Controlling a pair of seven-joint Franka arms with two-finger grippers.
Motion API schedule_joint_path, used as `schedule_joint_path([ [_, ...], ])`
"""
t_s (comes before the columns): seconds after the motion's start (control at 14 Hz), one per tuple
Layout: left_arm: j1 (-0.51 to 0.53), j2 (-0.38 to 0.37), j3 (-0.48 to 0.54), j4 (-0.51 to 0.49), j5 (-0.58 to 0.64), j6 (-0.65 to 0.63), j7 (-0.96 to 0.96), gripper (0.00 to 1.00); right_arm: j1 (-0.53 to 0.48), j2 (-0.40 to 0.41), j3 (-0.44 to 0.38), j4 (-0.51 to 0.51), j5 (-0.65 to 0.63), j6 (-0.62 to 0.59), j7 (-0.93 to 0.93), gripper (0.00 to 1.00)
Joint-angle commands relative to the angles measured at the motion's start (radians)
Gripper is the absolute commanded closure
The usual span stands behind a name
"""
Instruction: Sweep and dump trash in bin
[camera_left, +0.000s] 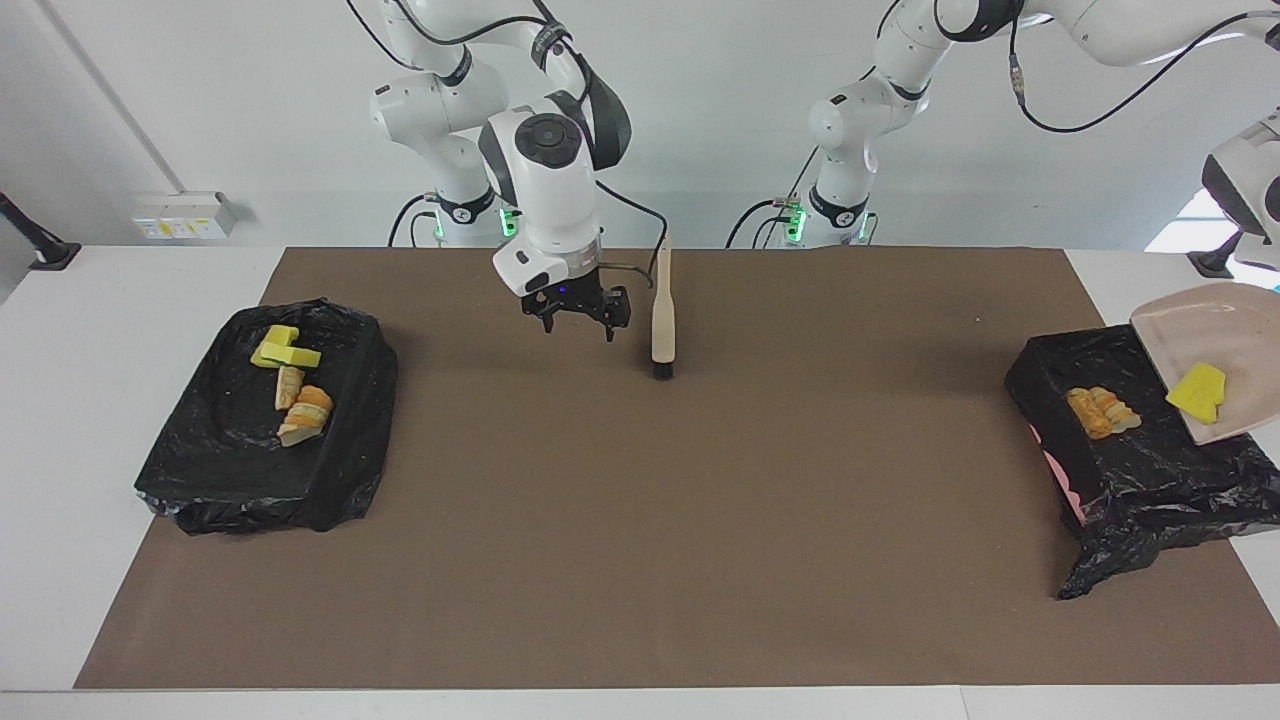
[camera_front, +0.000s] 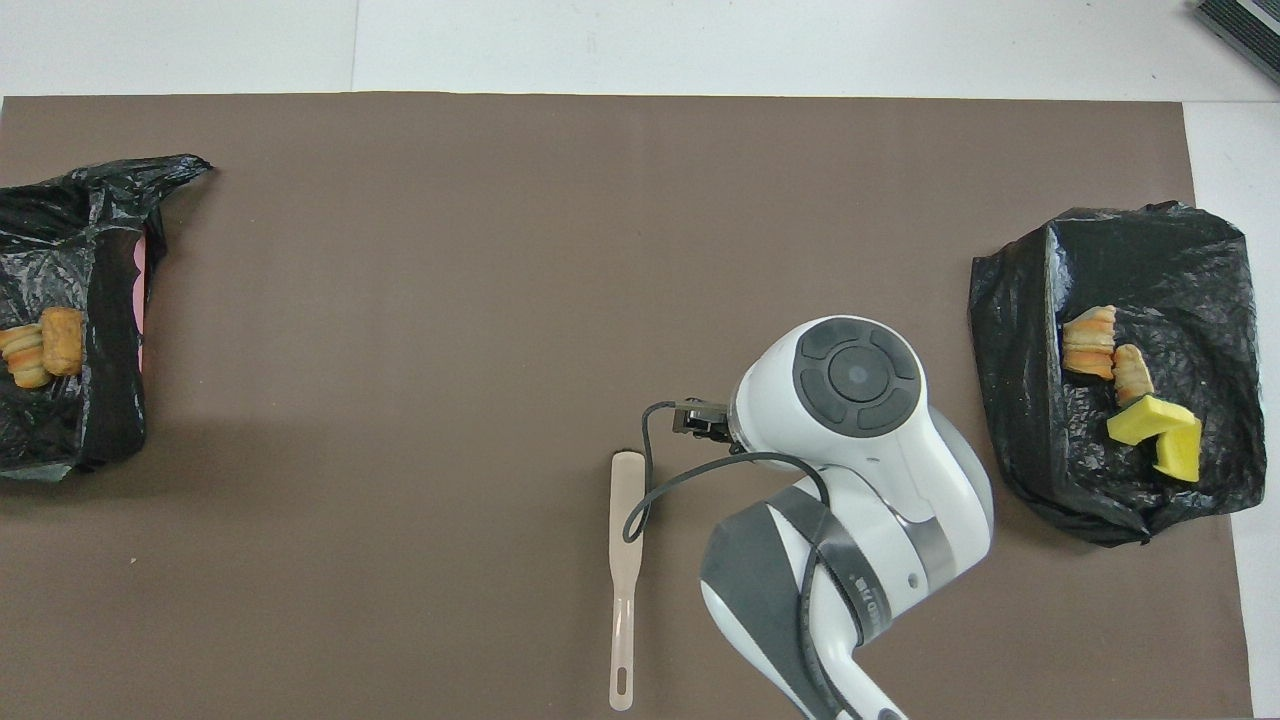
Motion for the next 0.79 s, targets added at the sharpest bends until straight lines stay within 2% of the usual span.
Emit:
schedule_joint_path([
  [0.0,-0.067,-0.022,0.005,0.007,0.095,-0.084,-0.022,1.00,-0.083,-0.018,0.010,0.072,-0.031,-0.073,-0.090,0.00],
  [0.14,-0.084,-0.034,0.003,-0.007,0.115,-0.118,-0.071,1.00,-0.144,-0.035,0.012,0.119,-0.031,-0.142,-0.170,0.00],
  [0.36,-0.088,-0.052,0.006,0.008,0.114,-0.127,-0.066,1.00,-0.210,-0.087,0.010,0.136,-0.030,-0.210,-0.285,0.00],
  [0.5,-0.081,-0.094,0.002,0.007,0.082,-0.114,-0.065,1.00,-0.255,-0.118,0.009,0.142,-0.030,-0.242,-0.374,0.00],
  [0.71,-0.106,-0.100,-0.001,0.008,-0.037,-0.127,-0.144,1.00,-0.312,-0.124,0.010,0.231,-0.028,-0.354,-0.448,0.00],
])
